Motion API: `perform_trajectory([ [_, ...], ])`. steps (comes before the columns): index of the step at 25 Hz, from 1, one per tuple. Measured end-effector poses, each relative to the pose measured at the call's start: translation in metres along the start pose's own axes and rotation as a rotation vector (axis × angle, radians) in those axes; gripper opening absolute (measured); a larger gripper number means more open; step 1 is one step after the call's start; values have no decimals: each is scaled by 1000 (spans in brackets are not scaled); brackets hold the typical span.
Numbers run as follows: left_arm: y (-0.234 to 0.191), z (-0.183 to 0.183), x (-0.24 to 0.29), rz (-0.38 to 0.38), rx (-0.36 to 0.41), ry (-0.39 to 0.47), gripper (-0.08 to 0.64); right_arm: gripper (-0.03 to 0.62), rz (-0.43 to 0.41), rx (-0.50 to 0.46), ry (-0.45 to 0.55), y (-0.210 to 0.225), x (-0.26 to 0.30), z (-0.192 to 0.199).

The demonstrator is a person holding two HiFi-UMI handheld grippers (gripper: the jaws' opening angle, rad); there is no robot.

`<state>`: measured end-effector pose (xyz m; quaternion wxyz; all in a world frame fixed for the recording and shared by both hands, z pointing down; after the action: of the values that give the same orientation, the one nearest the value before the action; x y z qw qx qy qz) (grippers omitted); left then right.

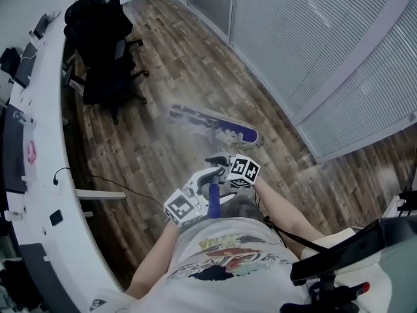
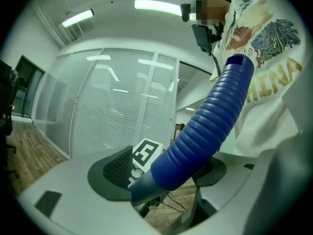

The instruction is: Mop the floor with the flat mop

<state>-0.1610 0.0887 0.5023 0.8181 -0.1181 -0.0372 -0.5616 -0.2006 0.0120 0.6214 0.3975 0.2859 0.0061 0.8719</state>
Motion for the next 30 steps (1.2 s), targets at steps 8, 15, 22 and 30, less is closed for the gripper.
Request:
perform_trajectory([
  [8, -67, 5, 23, 49, 37, -47, 310, 281, 5, -21, -33, 73, 9, -5],
  [15, -167, -8, 59, 54, 53, -96, 310, 281, -21, -37, -67, 180, 8, -26],
  [22, -276, -52, 115, 18, 42, -80, 310, 281, -33, -37, -60, 300, -22, -58],
  [30, -339, -74, 162, 16, 48, -100, 310, 281, -39, -34, -34, 376, -46, -68],
])
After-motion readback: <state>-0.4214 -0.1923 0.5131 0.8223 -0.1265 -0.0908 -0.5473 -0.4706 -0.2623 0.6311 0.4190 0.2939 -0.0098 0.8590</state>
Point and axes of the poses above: the fingertips, and each gripper's own axes: x forward along the fingers, y to its right, z out of its underside, the point moved 7 cm from there along -x, backward along the fingers, and after that the axes turned 6 degrees about -y, right-handed, at the moved point
